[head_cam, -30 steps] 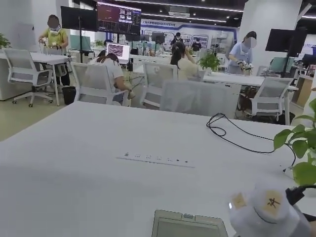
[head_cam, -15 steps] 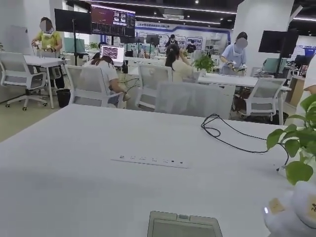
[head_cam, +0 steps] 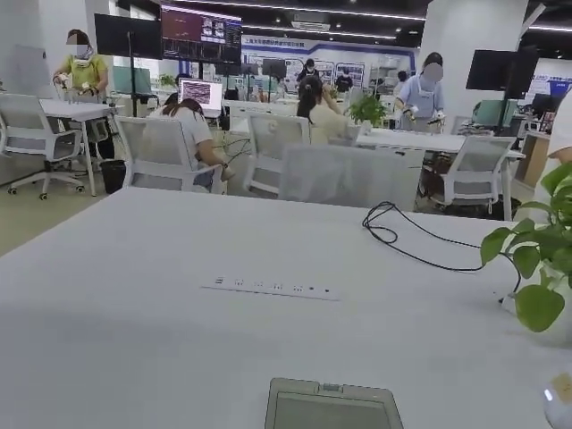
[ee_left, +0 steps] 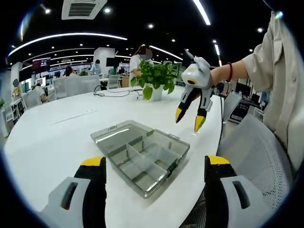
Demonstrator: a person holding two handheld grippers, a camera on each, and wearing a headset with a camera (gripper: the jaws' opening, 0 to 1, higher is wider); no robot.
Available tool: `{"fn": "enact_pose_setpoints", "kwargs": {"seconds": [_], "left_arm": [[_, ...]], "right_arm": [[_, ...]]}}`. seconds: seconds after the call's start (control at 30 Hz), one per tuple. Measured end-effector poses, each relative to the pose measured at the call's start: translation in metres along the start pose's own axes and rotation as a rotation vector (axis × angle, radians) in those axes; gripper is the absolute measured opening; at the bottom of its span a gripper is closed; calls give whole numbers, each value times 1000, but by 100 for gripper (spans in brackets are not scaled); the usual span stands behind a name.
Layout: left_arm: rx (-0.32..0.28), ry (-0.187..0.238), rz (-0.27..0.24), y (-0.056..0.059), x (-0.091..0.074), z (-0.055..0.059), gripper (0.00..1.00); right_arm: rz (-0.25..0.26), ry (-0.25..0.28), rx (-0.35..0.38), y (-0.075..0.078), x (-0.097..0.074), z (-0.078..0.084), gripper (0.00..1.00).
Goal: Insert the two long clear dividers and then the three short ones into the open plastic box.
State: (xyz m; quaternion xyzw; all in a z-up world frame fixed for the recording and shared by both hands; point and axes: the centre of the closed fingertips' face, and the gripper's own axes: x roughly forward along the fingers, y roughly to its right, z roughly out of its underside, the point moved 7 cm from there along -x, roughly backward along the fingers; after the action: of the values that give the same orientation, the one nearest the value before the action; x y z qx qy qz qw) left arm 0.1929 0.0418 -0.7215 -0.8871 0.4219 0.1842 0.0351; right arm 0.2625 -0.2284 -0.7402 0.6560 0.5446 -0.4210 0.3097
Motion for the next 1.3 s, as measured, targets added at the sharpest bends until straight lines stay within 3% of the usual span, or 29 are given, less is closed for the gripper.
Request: {"fn": "enact_pose_setpoints", "kwargs": {"seconds": [0.4, 0.93, 1.3], "left_arm": [[2, -10, -3, -1, 0, 2, 86], [6, -27, -8, 1, 1, 4, 86], [5, -38, -9, 0, 1, 5, 85]], "right_arm": [[9, -79, 16, 6, -6, 37, 46], [18, -184, -30, 13, -4, 82, 44], [7, -243, -83, 15, 3, 95, 42]]}}
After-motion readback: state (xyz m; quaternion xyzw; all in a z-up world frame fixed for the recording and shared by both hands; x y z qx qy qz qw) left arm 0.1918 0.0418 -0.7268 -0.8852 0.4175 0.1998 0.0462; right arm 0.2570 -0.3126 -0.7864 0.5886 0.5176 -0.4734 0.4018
